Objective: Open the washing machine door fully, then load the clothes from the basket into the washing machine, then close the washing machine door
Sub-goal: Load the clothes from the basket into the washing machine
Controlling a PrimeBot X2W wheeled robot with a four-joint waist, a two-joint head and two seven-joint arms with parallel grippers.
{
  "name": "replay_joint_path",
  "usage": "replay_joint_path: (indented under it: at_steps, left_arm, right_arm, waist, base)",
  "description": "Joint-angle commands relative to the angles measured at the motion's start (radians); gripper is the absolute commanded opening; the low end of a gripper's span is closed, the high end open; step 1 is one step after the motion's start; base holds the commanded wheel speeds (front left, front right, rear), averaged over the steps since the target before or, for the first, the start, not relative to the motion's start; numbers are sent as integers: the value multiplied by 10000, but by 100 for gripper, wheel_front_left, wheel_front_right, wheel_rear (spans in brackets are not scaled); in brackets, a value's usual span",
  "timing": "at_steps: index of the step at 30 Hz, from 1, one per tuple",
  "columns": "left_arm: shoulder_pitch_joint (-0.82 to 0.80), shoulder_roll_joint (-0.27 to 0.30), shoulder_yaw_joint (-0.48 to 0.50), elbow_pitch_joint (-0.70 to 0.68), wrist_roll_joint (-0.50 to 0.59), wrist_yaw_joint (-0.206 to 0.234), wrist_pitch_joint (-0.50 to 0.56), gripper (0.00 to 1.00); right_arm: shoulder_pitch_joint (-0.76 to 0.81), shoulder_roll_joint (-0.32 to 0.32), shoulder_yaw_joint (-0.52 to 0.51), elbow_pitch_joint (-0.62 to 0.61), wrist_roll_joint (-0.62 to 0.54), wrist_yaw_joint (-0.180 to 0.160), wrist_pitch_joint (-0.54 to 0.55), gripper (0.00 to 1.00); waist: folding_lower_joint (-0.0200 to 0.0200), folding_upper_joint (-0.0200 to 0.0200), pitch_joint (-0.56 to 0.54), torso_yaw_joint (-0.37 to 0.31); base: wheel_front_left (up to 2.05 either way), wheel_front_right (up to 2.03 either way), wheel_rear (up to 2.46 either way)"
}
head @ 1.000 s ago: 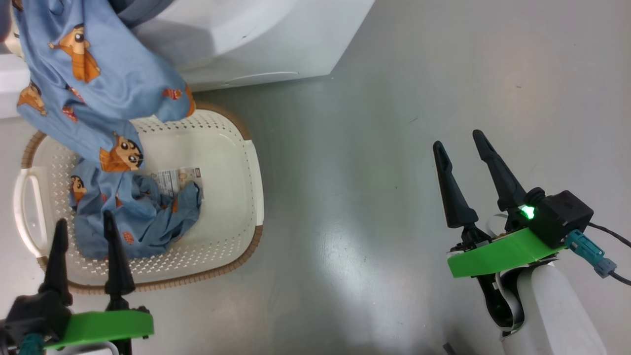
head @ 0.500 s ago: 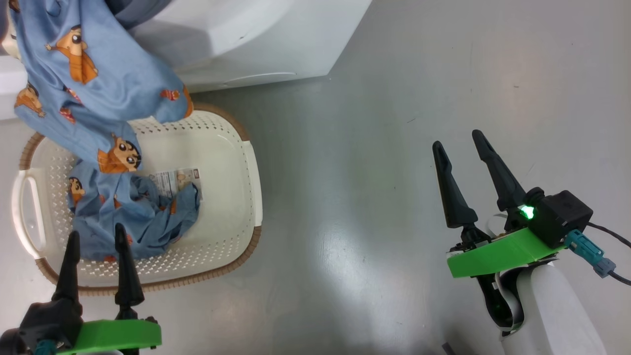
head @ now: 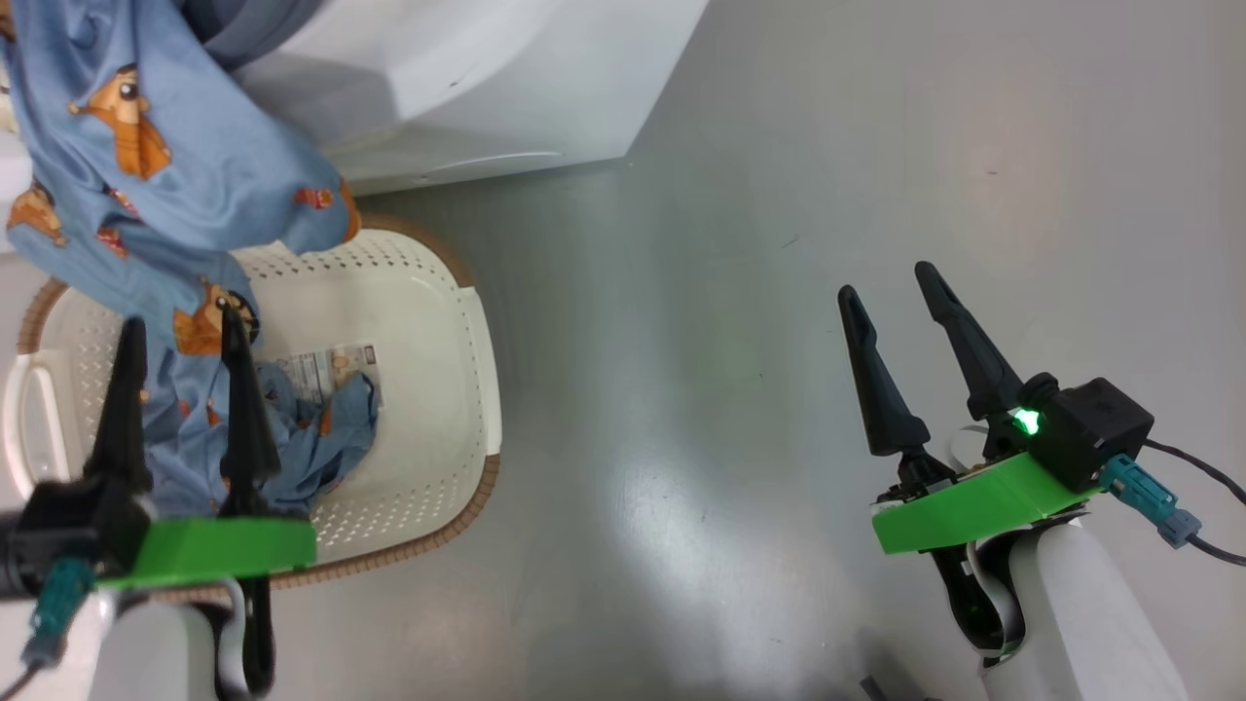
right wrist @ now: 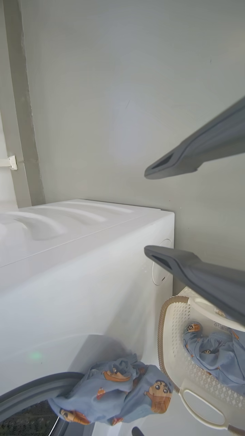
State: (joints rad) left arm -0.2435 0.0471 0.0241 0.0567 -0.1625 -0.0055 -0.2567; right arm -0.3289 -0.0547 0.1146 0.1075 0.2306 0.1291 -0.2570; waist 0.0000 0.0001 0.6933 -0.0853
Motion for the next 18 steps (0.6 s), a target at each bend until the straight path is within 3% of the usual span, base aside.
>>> replay_joint_path:
  at_steps: [1, 10, 18]
  left_arm:
    - [-263, 162, 248, 37, 47, -81, -51, 100]
    - [-1740, 161, 347, 958, -885, -330, 594, 100]
    - [-2625, 167, 628, 1752, -1539, 10, 1270, 100]
  right_arm:
    - [154, 45, 239, -173, 16, 16, -48, 100]
    - [208, 45, 278, -184, 106, 16, -48, 100]
    - [172, 45, 339, -167, 235, 16, -48, 100]
  waist:
    - [0, -1, -27, -81]
    - [0, -1, 1, -293]
    - [0, -1, 133, -387]
  base:
    - [0, 0, 0]
    - [0, 0, 0]
    - [0, 0, 0]
